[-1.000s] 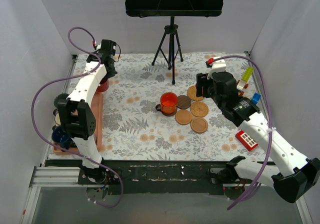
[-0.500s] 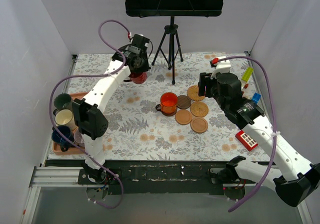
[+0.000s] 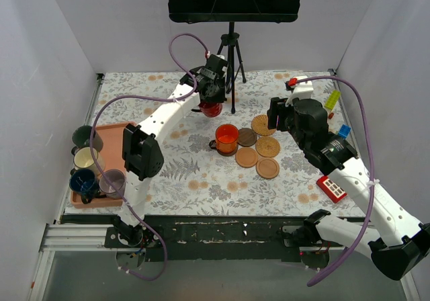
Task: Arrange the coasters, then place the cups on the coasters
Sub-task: Place the cup on the coaster.
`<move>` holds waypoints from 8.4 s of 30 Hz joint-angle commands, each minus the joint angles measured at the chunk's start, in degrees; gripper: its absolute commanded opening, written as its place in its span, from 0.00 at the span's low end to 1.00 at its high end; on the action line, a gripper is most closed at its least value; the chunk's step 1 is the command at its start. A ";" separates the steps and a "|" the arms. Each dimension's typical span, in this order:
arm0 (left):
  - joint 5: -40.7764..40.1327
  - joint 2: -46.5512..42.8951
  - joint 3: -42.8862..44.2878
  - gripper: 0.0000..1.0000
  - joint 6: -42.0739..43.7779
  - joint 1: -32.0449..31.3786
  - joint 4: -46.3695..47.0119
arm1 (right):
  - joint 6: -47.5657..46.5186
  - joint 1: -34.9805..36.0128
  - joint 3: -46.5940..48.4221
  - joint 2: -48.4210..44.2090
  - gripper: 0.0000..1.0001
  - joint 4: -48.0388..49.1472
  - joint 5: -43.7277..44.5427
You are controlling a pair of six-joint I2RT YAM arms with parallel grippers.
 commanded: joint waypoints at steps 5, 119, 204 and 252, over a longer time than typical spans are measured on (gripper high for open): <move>3.79 2.62 8.82 0.00 3.52 -1.97 8.00 | 0.06 -0.31 0.10 -1.00 0.68 1.35 1.76; 8.98 10.98 9.54 0.42 10.03 -11.47 6.86 | 0.15 -0.31 -3.33 -5.40 0.68 2.24 5.01; 5.11 9.84 6.37 0.00 12.31 -14.37 8.88 | 0.15 -0.31 -3.77 -6.10 0.68 2.23 5.10; -0.51 7.82 2.07 0.00 14.42 -16.66 8.18 | 0.15 -0.31 -4.38 -6.72 0.68 2.24 5.37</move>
